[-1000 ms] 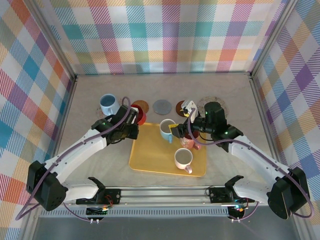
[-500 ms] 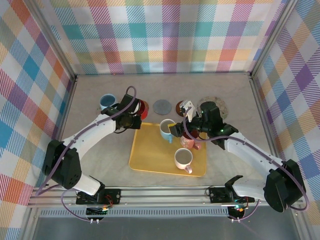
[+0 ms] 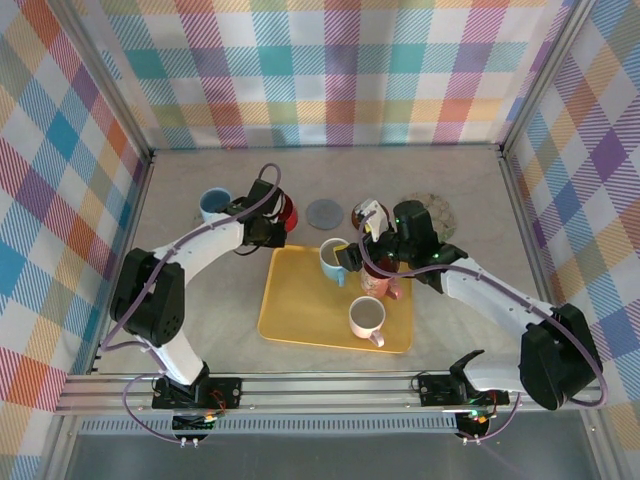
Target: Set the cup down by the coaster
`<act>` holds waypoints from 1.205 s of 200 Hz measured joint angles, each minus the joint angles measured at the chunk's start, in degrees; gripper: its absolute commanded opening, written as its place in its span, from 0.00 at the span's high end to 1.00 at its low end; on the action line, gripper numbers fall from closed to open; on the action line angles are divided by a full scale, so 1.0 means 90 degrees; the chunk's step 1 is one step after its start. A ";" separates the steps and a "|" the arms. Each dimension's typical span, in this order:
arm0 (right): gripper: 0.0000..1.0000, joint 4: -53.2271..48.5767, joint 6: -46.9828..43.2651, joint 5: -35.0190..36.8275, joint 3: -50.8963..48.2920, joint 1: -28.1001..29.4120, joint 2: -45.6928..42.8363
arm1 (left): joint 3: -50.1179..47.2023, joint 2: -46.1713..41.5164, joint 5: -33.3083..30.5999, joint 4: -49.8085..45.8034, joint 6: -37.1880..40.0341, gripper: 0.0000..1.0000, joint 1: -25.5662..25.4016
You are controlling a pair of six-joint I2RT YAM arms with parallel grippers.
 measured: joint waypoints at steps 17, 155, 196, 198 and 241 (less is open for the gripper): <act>0.01 0.0005 0.0000 0.0002 0.0061 0.0000 0.0049 | 0.0148 0.0187 -0.0007 0.0078 0.0046 1.00 0.0034; 0.01 0.0024 -0.0049 0.0017 0.0134 0.0000 0.0017 | 0.1258 0.1379 -0.0049 -0.0078 0.0296 1.00 0.0517; 0.01 -0.0017 -0.0277 0.0044 0.0134 0.0000 -0.0075 | 0.1591 0.1671 -0.0046 -0.0185 0.0381 1.00 0.0520; 0.01 -0.0017 -0.0291 0.0044 0.0134 0.0000 -0.0080 | 0.1603 0.1690 -0.0046 -0.0192 0.0384 1.00 0.0520; 0.01 -0.0022 -0.0362 0.0070 0.0131 0.0000 -0.0119 | 0.1724 0.1916 -0.0075 -0.0442 0.0386 1.00 0.0520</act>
